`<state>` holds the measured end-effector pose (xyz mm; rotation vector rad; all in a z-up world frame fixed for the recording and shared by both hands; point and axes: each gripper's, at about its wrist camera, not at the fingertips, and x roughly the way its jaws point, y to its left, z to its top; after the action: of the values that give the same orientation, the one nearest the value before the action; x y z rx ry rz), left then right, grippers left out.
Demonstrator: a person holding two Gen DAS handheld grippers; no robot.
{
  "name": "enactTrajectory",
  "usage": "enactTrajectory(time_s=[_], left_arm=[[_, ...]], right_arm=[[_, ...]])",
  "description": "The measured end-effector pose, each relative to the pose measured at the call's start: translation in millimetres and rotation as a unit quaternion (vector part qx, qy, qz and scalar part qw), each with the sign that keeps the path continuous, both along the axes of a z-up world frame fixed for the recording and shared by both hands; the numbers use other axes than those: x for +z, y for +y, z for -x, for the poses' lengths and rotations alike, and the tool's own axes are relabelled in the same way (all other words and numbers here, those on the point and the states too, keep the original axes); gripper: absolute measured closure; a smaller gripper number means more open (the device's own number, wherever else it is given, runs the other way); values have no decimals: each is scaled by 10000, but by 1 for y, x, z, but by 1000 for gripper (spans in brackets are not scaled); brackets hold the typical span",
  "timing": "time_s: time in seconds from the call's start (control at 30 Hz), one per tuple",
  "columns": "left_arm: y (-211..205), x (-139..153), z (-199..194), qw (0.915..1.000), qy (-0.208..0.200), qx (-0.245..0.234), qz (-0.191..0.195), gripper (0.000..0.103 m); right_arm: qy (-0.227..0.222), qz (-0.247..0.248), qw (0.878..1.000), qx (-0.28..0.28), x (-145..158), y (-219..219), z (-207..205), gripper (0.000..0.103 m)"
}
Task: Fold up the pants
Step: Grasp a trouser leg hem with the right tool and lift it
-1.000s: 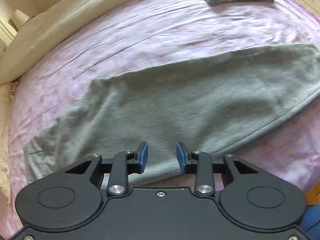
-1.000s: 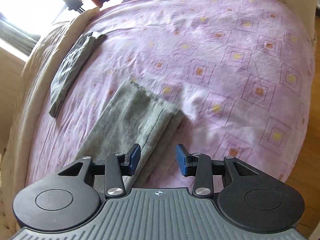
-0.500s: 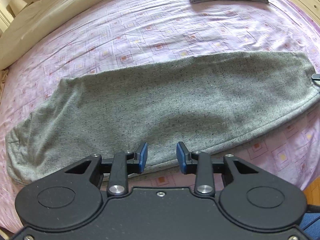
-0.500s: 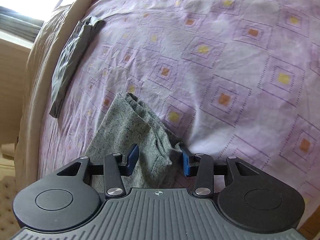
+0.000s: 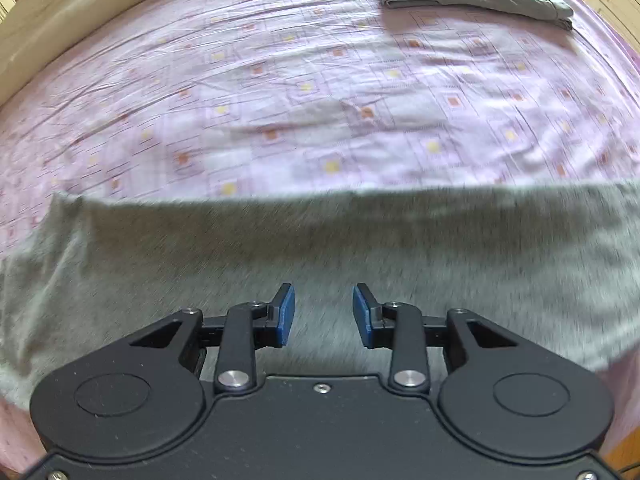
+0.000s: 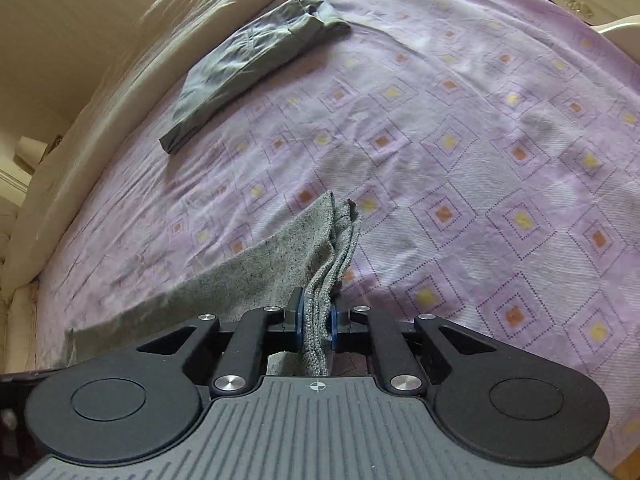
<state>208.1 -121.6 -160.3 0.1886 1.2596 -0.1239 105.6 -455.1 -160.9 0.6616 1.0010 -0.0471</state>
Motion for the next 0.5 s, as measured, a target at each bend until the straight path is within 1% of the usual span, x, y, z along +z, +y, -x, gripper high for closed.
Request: enactTrajectory(time_s=[0.07, 0.2, 0.27, 0.33, 0.37, 0.5], left_arm=[[-10, -9, -15, 10000, 54, -3, -18, 59], [-28, -30, -36, 9995, 169, -78, -251, 59], [-35, -28, -38, 9994, 5, -117, -338, 60], [-39, -26, -38, 9991, -14, -123, -413, 60], [-38, -23, -35, 9992, -30, -83, -382, 59], [-27, -13, -4, 9999, 128, 2, 31, 57]], right_arm=[[-18, -4, 10000, 34, 4, 1, 1, 91], [-33, -23, 10000, 76, 11, 4, 2, 91], [-53, -6, 9999, 101, 14, 6, 2, 91], [-93, -10, 9999, 112, 17, 7, 2, 91], [-111, -13, 9999, 109, 18, 8, 1, 91], [-160, 9, 9998, 100, 24, 11, 0, 91]])
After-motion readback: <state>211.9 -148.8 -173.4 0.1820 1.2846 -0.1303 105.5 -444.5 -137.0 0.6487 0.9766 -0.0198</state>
